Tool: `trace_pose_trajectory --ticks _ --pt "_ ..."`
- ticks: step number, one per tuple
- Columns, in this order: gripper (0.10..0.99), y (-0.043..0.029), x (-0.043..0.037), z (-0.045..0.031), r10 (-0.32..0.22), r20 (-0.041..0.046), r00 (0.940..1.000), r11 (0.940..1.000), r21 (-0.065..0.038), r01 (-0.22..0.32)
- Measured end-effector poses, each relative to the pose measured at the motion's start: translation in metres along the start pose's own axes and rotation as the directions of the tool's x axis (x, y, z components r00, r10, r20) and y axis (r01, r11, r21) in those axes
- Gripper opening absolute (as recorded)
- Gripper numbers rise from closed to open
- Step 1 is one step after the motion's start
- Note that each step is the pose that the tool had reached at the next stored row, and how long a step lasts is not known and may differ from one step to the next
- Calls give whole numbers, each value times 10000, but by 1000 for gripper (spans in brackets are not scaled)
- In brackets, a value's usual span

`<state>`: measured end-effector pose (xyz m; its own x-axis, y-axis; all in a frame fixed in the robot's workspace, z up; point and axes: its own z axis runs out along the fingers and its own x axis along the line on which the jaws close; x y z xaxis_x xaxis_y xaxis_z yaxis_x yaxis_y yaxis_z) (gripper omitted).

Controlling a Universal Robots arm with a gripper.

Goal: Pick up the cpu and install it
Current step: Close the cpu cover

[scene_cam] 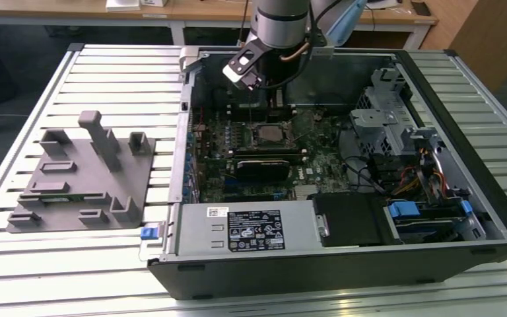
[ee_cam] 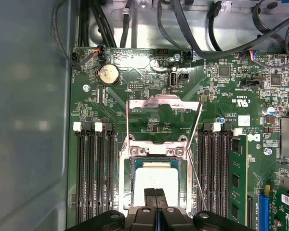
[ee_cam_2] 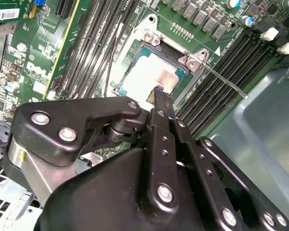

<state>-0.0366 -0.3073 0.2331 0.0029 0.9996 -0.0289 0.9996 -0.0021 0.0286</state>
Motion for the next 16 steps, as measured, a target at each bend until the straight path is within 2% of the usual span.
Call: trace_pose_trajectory --ticks 16 --pt "122 1 -1 -40 -1 2 10000 10000 1 1"
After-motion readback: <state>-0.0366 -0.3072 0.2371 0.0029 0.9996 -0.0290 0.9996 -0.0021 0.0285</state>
